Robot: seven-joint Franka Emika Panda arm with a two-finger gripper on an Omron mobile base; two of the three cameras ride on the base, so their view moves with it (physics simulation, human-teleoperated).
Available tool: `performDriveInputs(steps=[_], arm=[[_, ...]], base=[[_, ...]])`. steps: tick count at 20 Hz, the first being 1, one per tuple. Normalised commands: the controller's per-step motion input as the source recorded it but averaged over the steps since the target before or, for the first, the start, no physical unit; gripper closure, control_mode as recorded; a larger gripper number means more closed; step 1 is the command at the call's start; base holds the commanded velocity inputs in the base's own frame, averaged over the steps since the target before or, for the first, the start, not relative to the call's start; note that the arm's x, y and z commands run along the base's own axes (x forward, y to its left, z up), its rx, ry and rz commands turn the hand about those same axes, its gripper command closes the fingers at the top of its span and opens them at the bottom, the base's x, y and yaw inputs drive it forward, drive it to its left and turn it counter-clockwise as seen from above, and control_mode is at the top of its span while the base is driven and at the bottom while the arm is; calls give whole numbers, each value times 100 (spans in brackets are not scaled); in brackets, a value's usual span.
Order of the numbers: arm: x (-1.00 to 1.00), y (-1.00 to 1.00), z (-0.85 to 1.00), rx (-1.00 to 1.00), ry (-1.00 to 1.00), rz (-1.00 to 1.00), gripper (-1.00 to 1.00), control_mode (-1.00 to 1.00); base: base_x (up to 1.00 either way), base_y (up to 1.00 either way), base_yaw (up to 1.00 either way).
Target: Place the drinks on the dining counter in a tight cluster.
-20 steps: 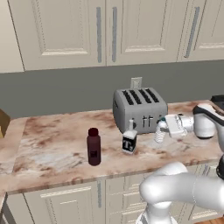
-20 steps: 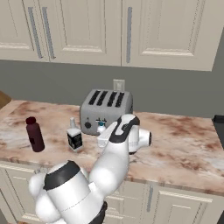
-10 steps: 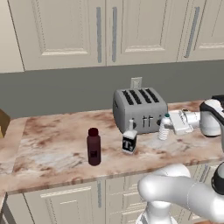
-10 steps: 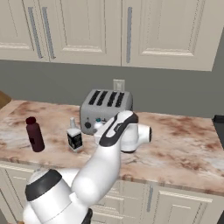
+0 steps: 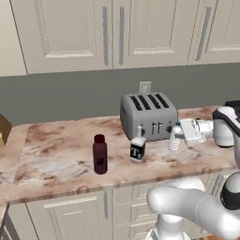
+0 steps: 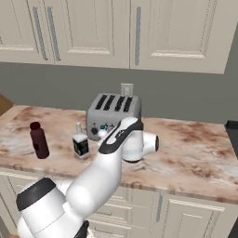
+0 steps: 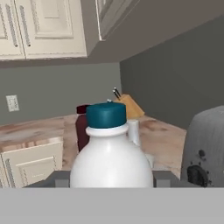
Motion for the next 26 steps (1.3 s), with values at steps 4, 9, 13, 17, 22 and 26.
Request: performDriveInputs(steps=[4,9,13,17,22,26], arm=[[0,0,0,0,0,0,100,100],[0,0,0,0,0,0,100,100],[0,0,0,0,0,0,100,100],[0,0,0,0,0,0,100,100],[0,0,0,0,0,0,100,100],[0,0,0,0,0,0,100,100]], base=[[-65,0,3],[-36,4,66],[-9,0,100],[-4,0,100],[-5,0,100],[-6,0,100]])
